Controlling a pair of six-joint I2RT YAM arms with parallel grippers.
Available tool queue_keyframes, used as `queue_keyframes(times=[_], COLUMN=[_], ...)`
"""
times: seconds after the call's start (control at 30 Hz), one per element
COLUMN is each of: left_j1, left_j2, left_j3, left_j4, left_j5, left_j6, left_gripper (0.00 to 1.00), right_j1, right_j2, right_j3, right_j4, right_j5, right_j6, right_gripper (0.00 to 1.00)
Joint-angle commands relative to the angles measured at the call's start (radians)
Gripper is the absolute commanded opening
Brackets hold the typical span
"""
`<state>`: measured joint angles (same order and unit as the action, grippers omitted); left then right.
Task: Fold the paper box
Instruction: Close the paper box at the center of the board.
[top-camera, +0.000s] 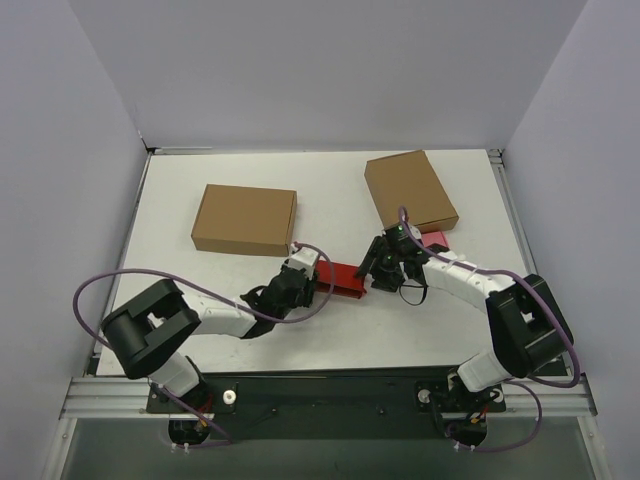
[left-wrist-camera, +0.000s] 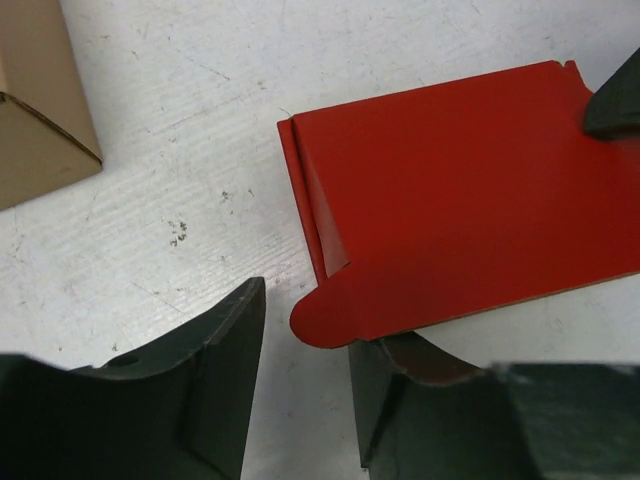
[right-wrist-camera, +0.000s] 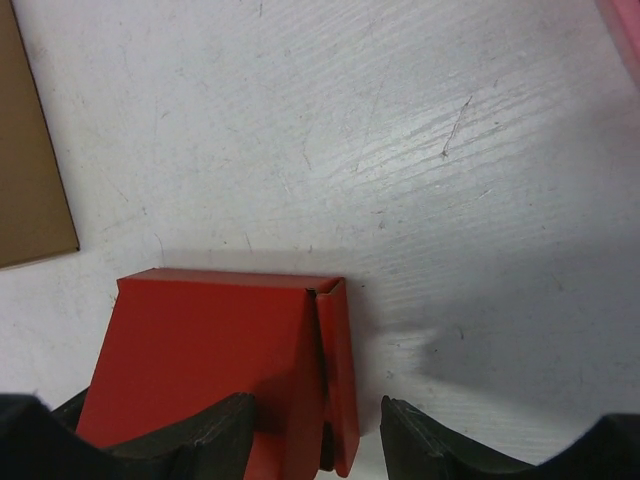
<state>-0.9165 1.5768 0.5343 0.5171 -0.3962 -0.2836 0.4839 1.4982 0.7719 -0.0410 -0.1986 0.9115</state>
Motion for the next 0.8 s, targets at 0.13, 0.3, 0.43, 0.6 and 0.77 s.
queue_keyframes(times=[0.13,0.3,0.43,0.6,0.77], left_j1=[-0.005,-0.007,0.008,0.145,0.292], left_j2=[-0.145,-0.302,-0.464,-0.552,-0.396], left_j3=[-0.042,-0.054,-0.039,0.004,0.148], left_j4=[-0.118,-0.262,-0.434,-0.577,-0.588], left_j5=[0.131,0.221,0.314,0.574,0.681], left_j6=[0.006,-0.012,-0.063,-0.216,-0.273], left_gripper=[0.59,0.66,0.67,0.71,0.71], right_j1=[-0.004,-0.005,-0.01,-0.015,-0.018], right_j2=[0.027,0.031,0.036,0.034,0.039], right_j3=[-0.028,-0.02,-0.006,0.018,0.036], right_j4=[-0.025,-0.028,-0.036,-0.063,-0.089], right_j5=[0.07,0.08,0.076,0.073,0.073], right_j6=[-0.014,-0.028,-0.042,-0.063,-0.095], right_gripper=[0.52,0.52,0.52,0.5,0.48])
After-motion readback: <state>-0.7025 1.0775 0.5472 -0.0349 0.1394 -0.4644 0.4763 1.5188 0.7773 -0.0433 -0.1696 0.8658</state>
